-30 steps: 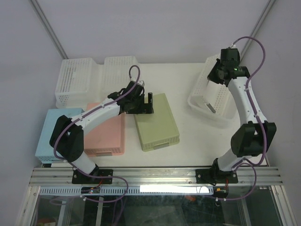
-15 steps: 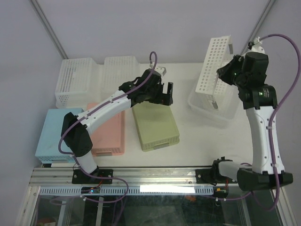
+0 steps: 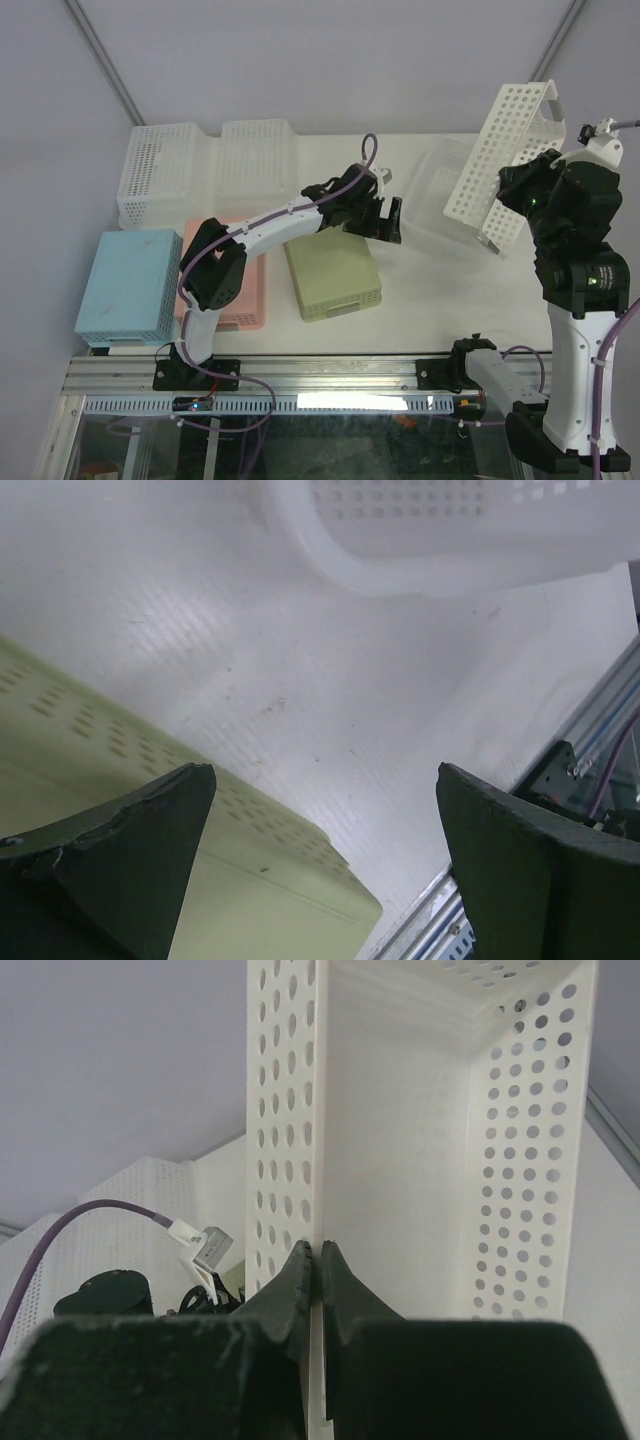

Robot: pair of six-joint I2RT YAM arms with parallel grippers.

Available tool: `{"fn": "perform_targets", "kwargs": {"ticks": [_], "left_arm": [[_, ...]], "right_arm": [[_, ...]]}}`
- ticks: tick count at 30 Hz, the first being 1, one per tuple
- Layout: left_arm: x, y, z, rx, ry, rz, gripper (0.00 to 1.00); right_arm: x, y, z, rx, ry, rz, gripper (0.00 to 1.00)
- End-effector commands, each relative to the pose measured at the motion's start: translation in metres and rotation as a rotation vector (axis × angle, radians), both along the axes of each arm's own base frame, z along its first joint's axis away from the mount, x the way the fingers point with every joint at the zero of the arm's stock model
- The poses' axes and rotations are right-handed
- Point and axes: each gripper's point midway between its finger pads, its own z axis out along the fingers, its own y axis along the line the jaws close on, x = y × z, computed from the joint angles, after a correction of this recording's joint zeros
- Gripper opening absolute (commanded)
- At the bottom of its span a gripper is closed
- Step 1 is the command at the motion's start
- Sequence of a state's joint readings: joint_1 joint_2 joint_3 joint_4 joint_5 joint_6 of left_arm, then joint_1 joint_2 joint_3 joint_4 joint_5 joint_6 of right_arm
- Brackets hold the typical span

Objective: Turn the large container upside down

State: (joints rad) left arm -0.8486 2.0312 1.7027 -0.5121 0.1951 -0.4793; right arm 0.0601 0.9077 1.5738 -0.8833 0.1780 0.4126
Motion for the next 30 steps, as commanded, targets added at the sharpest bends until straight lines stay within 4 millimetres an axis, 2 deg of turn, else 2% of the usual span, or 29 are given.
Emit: {"fn": "perform_targets", "kwargs": {"ticks": [1, 4, 9, 12, 14, 16, 18, 20, 22, 25, 28, 30], "left_arm": [[-0.018, -0.037, 0.029, -0.138, -0.033, -0.113, 0.99], [-0.033, -0.029, 0.006, -0.101, 0.025, -0.133, 0.99], [-0.071, 0.009, -0.029, -0.001, 0.129, -0.135, 0.99], [-0.089, 0.031, -0.037, 0.046, 0.168, -0.13, 0.99], [-0.098, 0.042, -0.033, 0.063, 0.176, -0.132, 0.99], [-0.099, 0.043, -0.016, 0.043, 0.151, -0.136, 0.99], [-0.094, 0.04, 0.01, 0.008, 0.104, -0.137, 0.99], [-0.087, 0.034, 0.043, -0.035, 0.041, -0.134, 0.99], [-0.081, 0.031, 0.076, -0.078, -0.017, -0.136, 0.99], [-0.082, 0.031, 0.117, -0.135, -0.08, -0.156, 0.99], [-0.089, 0.039, 0.144, -0.162, -0.127, -0.182, 0.99], [-0.097, 0.048, 0.153, -0.171, -0.149, -0.21, 0.99]], "right_arm": [[0.009, -0.002, -0.002, -0.006, -0.01, -0.011, 0.0], [0.009, -0.002, -0.003, -0.005, -0.01, -0.008, 0.0], [0.012, 0.006, 0.007, 0.0, -0.039, 0.033, 0.0], [0.021, 0.015, 0.018, 0.012, -0.072, 0.086, 0.0], [0.029, 0.025, 0.025, 0.031, -0.095, 0.135, 0.0], [0.039, 0.038, 0.03, 0.061, -0.118, 0.198, 0.0], [0.053, 0.056, 0.036, 0.097, -0.143, 0.283, 0.0], [0.065, 0.077, 0.043, 0.141, -0.173, 0.393, 0.0], [0.084, 0.09, 0.048, 0.182, -0.195, 0.455, 0.0], [0.112, 0.109, 0.05, 0.249, -0.211, 0.554, 0.0], [0.144, 0.126, 0.043, 0.338, -0.195, 0.632, 0.0], [0.166, 0.136, 0.034, 0.412, -0.174, 0.672, 0.0]]}}
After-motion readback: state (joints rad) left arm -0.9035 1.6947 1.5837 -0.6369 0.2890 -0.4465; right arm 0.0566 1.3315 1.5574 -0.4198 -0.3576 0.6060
